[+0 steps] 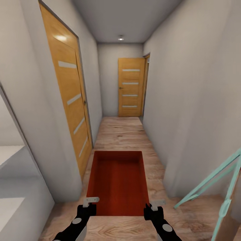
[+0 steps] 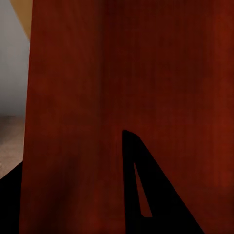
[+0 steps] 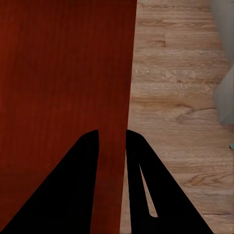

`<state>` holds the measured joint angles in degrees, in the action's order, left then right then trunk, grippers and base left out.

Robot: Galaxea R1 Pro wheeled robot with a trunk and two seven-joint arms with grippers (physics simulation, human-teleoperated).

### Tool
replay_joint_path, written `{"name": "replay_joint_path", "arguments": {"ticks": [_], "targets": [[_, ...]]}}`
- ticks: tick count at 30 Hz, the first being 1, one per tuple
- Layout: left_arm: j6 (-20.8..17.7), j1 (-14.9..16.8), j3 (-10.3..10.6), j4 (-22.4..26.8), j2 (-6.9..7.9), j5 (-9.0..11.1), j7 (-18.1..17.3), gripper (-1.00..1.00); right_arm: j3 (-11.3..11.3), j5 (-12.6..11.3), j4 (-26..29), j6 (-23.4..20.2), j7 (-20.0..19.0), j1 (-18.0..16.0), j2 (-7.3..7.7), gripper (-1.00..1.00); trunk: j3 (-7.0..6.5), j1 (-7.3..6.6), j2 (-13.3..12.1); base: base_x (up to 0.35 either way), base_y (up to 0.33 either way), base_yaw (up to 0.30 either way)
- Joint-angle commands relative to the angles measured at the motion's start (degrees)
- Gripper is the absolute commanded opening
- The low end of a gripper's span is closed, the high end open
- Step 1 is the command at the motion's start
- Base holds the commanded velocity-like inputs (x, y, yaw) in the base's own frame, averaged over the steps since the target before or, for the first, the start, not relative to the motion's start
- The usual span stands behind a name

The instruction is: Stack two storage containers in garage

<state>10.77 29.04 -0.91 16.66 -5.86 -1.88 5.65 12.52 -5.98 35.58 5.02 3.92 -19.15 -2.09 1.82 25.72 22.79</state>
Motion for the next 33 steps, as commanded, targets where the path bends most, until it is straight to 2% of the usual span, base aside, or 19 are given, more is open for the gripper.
{"name": "replay_joint_path", "arguments": {"ticks": [1, 33], "targets": [[0.25, 0.05, -0.76, -0.17, 2.10, 0.02, 2.52, -1.00, 0.58, -0.34, 0.14, 2.81, -0.93, -0.09, 0.06, -1.00, 0.13, 0.06, 0.13, 0.317, 0.112, 0.000], [0.29, 0.05, -0.78, -0.20, 2.03, 0.00, 2.52, -1.00, 0.58, -0.34, 0.16, 2.85, -0.93, -0.09, 0.05, -1.00, 0.13, 0.06, 0.13, 0.332, 0.004, 0.000]]}}
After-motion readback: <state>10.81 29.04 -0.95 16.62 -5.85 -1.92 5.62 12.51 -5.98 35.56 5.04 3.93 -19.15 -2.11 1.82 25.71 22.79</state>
